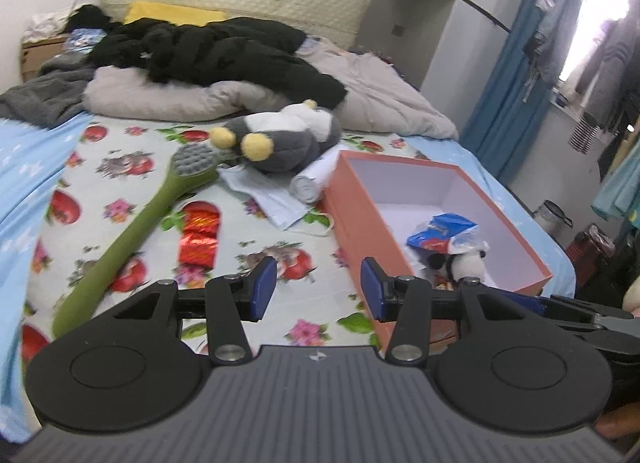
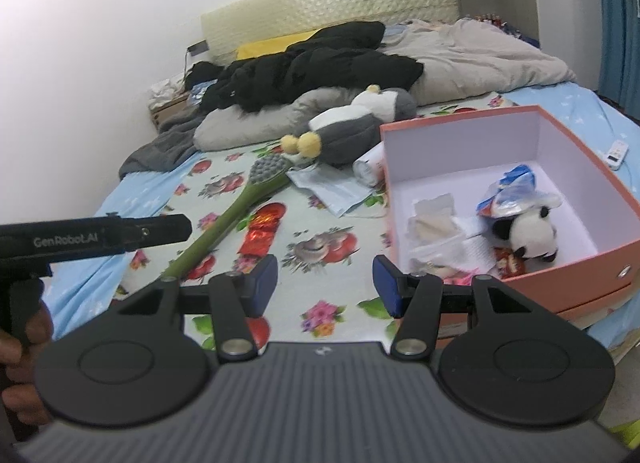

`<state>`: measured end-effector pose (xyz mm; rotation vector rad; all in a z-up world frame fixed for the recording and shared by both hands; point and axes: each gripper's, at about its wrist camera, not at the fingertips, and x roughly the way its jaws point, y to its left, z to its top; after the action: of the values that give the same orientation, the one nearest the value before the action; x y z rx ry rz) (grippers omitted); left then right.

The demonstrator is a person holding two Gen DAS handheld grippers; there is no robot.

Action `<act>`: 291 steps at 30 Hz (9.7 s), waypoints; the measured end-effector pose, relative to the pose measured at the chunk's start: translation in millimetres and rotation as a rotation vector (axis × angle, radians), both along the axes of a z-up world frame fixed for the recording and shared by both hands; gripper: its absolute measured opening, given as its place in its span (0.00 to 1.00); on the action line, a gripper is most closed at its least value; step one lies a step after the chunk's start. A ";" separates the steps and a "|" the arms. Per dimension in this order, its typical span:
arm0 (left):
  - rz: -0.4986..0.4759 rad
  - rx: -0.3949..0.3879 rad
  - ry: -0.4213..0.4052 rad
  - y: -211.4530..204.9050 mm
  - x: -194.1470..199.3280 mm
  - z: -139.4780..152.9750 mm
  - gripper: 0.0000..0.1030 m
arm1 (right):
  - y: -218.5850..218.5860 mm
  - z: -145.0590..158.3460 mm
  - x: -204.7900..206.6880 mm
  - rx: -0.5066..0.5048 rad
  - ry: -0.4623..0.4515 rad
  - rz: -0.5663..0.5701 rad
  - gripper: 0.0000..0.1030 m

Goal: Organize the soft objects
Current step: 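Withdraw both tools from the box back toward the pile, then grasp the red tea packet with the left gripper while the right gripper grasps the white face mask, then lift the red tea packet with the left gripper while the right gripper lifts the face mask, then carry the red tea packet and white face mask over the pink box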

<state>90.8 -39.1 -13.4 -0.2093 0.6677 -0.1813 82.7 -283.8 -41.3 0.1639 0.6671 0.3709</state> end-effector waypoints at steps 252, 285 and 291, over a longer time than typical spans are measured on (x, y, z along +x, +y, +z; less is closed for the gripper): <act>-0.127 -0.045 0.027 -57.1 24.8 15.6 0.56 | -50.1 32.4 -12.6 -0.057 -0.079 -0.199 0.07; -0.283 0.000 0.270 -181.8 224.4 -29.5 0.56 | -134.9 -21.1 139.1 -0.163 0.121 -0.297 0.08; -0.280 0.020 0.307 -185.0 239.7 -44.6 0.56 | -145.1 -40.1 151.6 -0.171 0.174 -0.320 0.08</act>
<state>330.5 -224.1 -58.0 -0.1241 1.0041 -0.4162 234.3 -428.8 -81.4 0.1382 0.8262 -0.0086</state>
